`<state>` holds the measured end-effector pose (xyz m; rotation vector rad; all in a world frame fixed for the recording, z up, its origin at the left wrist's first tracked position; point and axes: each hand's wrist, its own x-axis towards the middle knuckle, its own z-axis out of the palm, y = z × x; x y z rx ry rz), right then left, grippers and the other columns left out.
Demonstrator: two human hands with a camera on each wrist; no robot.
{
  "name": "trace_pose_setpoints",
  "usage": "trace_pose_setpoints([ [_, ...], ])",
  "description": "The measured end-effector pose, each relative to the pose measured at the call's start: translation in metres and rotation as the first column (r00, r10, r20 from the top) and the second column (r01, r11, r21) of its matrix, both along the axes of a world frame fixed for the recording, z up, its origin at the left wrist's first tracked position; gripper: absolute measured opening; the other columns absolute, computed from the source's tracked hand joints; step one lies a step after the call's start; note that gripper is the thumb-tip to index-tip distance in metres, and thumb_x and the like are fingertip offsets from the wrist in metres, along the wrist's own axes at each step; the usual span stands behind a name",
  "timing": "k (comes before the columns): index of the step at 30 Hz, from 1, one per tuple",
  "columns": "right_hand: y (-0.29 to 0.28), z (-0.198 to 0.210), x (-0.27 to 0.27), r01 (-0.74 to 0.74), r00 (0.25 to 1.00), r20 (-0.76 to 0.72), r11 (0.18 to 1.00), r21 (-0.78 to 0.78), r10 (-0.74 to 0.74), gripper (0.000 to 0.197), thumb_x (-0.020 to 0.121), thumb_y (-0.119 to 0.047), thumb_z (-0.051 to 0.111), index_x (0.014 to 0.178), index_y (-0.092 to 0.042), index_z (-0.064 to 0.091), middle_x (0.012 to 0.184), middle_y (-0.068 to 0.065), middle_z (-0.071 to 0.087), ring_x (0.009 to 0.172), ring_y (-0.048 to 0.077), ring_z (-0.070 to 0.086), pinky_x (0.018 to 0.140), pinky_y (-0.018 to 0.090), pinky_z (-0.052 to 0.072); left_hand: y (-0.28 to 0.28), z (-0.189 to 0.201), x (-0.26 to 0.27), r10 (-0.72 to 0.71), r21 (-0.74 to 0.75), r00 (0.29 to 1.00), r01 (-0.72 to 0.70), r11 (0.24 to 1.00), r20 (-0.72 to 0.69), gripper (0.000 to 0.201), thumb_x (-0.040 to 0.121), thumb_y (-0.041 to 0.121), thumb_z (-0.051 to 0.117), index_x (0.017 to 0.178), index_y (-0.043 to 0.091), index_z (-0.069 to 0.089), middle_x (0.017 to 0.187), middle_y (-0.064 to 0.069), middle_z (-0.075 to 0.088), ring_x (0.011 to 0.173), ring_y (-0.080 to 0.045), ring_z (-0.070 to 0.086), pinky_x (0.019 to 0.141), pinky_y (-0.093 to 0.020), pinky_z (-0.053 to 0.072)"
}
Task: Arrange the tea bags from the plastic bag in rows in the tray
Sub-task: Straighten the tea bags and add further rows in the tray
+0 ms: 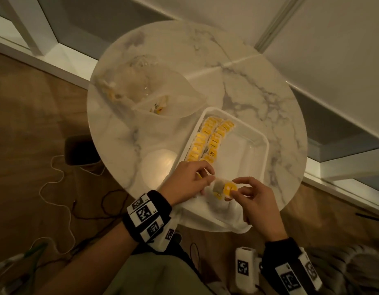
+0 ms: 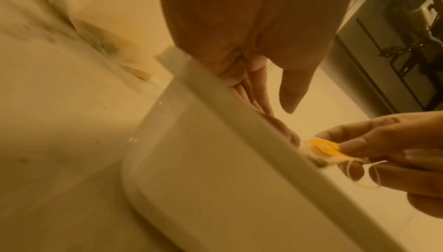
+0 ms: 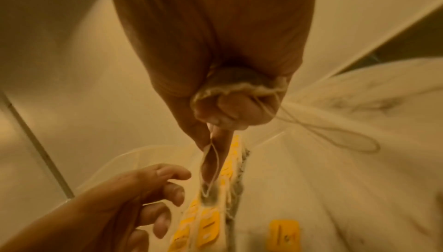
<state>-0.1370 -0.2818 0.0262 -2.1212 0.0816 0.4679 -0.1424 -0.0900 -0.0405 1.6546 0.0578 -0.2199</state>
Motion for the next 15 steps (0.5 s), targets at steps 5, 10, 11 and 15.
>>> trace_pose_setpoints([
  [5,-0.011,0.0,0.004,-0.077,0.993,0.067,0.975,-0.206,0.093,0.003,0.084,-0.02,0.076,0.084,-0.02,0.074,0.067,-0.002,0.072,0.04,0.012,0.053,0.037,0.023,0.04,0.005,-0.006,-0.002,0.001,0.14,0.994,-0.016,0.99,0.107,0.017,0.09,0.017,0.069,0.107,0.019,0.068,0.086,0.007,0.067,0.06,-0.006,0.063,0.06,-0.012,0.045],
  [10,0.0,0.004,0.01,-0.305,0.926,0.08,0.856,-0.418,0.369,0.007,0.084,-0.024,0.075,0.089,-0.029,0.075,0.072,-0.009,0.071,0.059,-0.003,0.061,0.058,0.01,0.041,-0.002,0.007,0.008,-0.359,0.442,0.913,0.245,0.863,0.195,0.038,0.087,0.045,0.069,0.123,0.035,0.061,0.114,0.017,0.061,0.093,0.0,0.057,0.078,-0.027,0.05],
  [11,0.001,0.004,0.014,-0.288,0.921,0.098,0.827,-0.483,0.378,0.01,0.084,-0.023,0.075,0.091,-0.03,0.075,0.073,-0.01,0.071,0.064,-0.001,0.062,0.063,0.015,0.044,-0.002,0.01,0.011,-0.377,0.428,0.907,0.269,0.863,0.188,0.037,0.087,0.043,0.07,0.122,0.032,0.062,0.112,0.016,0.063,0.093,-0.001,0.058,0.079,-0.03,0.051],
  [15,0.011,0.014,0.019,-0.286,0.926,0.085,0.832,-0.476,0.367,0.017,0.083,-0.024,0.076,0.099,-0.025,0.07,0.073,-0.01,0.072,0.06,-0.003,0.062,0.054,0.01,0.043,0.005,0.016,0.02,-0.355,0.353,0.911,0.269,0.896,0.208,0.036,0.085,0.036,0.073,0.118,0.027,0.063,0.105,0.013,0.068,0.089,-0.004,0.061,0.08,-0.034,0.053],
])
